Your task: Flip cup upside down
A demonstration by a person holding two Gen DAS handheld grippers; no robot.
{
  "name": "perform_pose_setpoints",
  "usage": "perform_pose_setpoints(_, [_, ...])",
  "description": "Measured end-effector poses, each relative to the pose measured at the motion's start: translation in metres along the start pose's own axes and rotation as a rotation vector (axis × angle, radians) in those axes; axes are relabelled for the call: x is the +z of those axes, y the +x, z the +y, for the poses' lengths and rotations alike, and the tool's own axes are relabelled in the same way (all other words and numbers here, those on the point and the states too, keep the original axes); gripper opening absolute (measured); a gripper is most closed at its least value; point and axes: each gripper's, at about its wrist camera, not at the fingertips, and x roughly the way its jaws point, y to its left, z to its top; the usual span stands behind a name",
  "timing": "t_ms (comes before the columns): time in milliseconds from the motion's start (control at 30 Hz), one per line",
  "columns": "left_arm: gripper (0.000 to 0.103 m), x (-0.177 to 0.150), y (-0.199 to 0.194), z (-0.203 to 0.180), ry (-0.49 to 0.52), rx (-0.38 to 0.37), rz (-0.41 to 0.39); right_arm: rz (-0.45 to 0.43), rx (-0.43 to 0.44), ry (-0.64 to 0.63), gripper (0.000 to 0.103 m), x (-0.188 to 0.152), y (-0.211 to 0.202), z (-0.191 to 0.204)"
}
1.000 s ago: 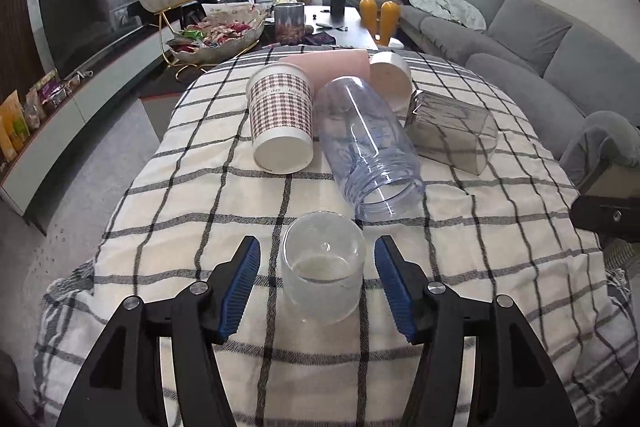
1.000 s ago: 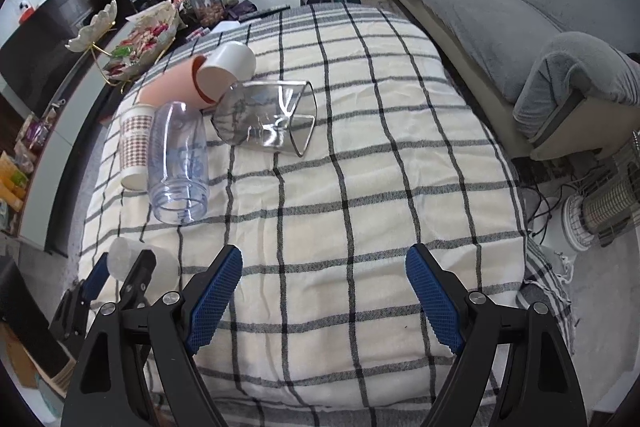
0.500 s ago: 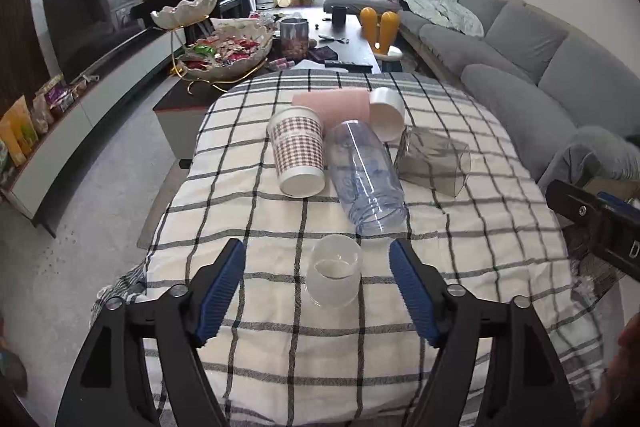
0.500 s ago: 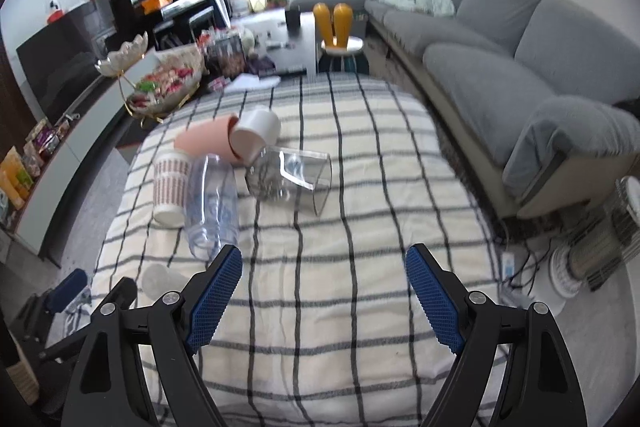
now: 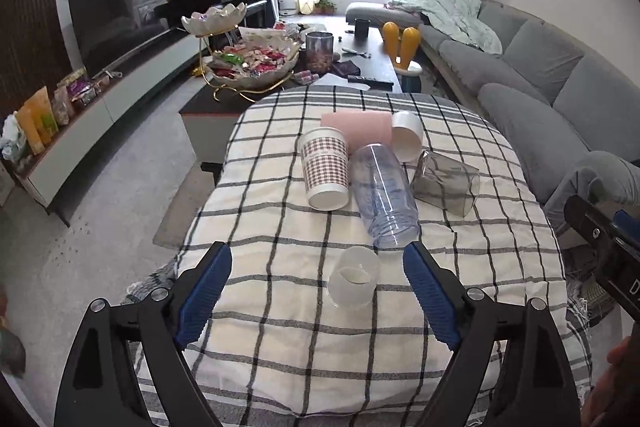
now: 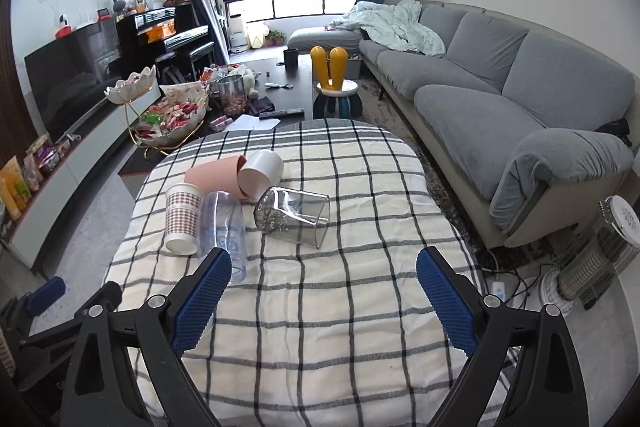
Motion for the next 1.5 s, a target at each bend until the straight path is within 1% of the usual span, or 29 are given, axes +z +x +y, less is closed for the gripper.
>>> perform_pose_setpoints(133, [0.096,0.003,-0.006,-0.002,0.005,0.020,-0.027,-0.024,0.001,0.005,0.095,-0.001,-0.005,0.001])
perform_pose_setpoints(200, [0.101,0.005,-0.010,-0.004,0.009,0.025,-0.048,-0.041,-0.002,0.011,0.100,-0.002,-0.008,0.000])
perform_pose_setpoints(233, [0.102,0.006,-0.011,-0.005,0.010,0.028,-0.053,-0.047,-0.005,0.013,0.100,-0.002,-0.009,-0.001])
perform_pose_setpoints(367, [0.102,0.008,-0.013,-0.005,0.004,0.028,-0.052,-0.058,-0.013,0.019,0.101,-0.001,-0.013,-0.001])
perform_pose_setpoints(633, [0.102,0.010,-0.019,-0.005,0.002,0.050,-0.068,-0.075,-0.012,0.014,0.101,0.002,-0.017,0.000])
perform_pose_setpoints(1500, [0.102,0.009,-0.017,-0.006,-0.003,0.047,-0.055,-0.084,-0.014,0.011,0.101,0.004,-0.021,0.002])
